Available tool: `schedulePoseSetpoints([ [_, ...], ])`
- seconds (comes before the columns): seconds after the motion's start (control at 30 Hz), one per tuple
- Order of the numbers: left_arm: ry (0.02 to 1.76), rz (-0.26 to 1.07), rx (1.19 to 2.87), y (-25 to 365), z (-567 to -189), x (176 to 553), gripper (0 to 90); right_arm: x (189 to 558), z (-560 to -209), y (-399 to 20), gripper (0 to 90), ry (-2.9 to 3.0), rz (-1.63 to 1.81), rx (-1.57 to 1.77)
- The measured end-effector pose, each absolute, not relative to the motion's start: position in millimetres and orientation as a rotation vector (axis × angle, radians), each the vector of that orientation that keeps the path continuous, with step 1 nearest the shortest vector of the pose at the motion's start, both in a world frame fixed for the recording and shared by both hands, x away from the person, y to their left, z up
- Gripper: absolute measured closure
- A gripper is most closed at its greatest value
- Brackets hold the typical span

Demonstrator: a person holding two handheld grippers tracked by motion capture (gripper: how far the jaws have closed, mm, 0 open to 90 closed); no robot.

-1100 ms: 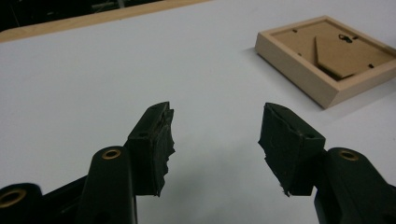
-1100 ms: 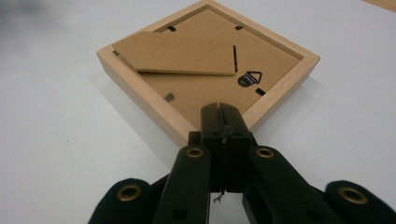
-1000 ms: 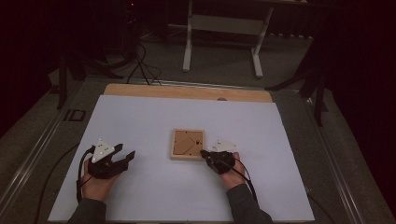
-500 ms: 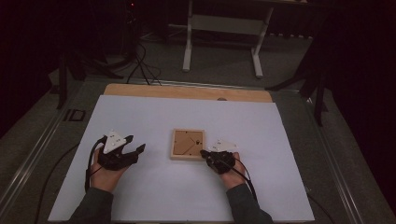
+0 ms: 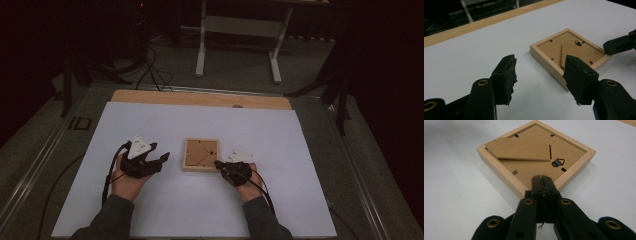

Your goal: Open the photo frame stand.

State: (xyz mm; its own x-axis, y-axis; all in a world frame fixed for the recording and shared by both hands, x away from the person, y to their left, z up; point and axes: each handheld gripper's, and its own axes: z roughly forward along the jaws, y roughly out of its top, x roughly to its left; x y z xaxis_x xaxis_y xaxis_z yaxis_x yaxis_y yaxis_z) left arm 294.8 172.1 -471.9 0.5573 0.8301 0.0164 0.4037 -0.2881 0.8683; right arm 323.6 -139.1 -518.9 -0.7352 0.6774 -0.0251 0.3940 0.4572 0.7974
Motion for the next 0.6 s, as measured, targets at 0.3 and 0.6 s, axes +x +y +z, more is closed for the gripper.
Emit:
schedulePoseSetpoints([
  [0.3,0.964,0.595,1.909,144,-473,307,43.6,324,-519,-139,89.6,2.370,1.172,0.914],
  [0.6,0.957,0.539,1.959,122,-481,320,43.6,323,-519,-139,89.6,2.369,1.169,0.913],
])
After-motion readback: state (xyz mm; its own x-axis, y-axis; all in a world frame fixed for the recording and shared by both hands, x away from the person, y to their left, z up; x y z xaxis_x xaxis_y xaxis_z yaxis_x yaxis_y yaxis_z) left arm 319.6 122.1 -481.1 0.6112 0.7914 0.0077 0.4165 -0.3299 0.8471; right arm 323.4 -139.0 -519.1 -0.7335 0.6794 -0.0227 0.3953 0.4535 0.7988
